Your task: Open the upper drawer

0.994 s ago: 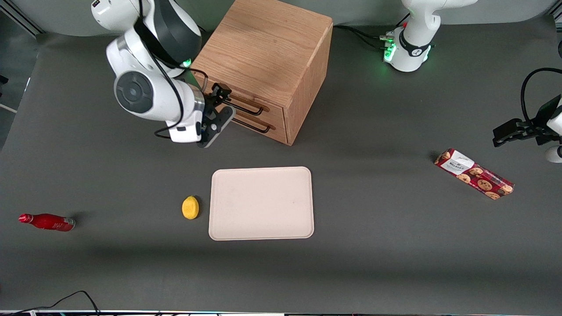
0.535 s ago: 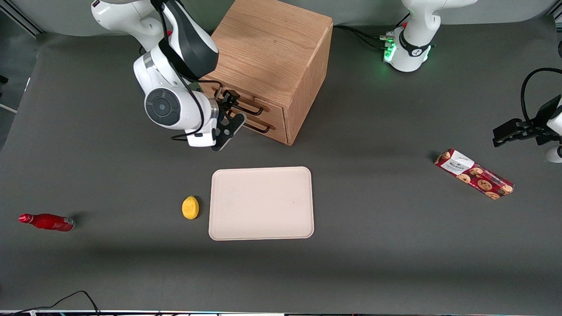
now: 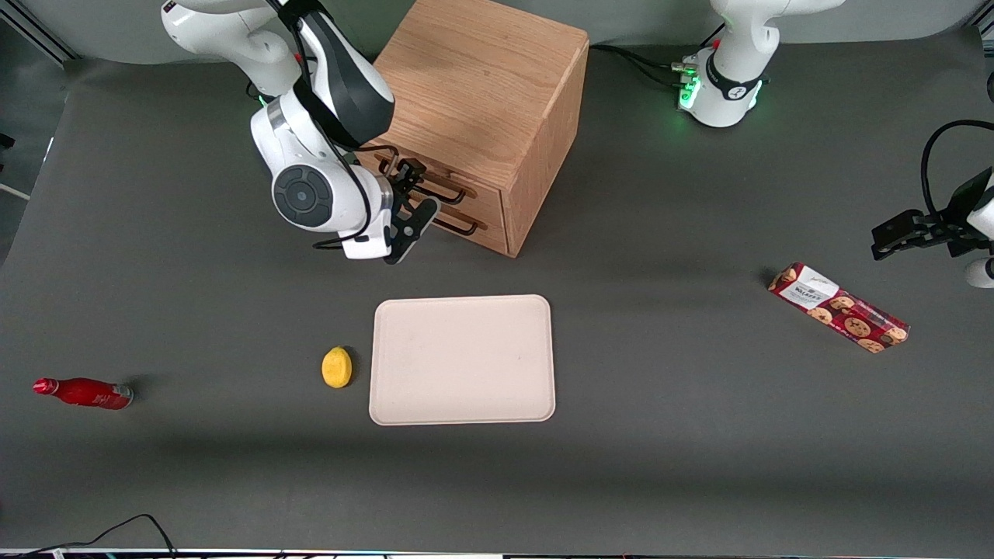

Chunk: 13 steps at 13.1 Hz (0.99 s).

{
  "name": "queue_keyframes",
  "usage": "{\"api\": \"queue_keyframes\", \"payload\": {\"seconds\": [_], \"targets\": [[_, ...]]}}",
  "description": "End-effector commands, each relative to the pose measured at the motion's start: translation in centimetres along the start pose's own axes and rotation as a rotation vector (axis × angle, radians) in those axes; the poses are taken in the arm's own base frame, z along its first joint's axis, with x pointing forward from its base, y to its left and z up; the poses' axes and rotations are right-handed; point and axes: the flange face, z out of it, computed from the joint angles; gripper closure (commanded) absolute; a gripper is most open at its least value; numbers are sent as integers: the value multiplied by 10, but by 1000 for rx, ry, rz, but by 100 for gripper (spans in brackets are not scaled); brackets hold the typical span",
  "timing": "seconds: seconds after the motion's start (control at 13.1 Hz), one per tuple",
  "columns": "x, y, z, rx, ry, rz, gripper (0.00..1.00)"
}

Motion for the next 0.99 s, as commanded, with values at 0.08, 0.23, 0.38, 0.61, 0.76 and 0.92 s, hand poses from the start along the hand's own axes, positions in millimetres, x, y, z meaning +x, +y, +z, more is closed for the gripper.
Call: {"api": "queue_keyframes", "payload": {"seconds": [0.08,0.23,0.38,0.61,0.76,0.92], "targets": [[-3,-8,4,60,33,-23,0],[-1,-2,10,54,41,-17,0],[5,1,17,40,54,-14,0],[7,3,19,31,57,-13,0],[10,7,23,28,55,-10,0],[13,11,22,3,67,-26,0]]}}
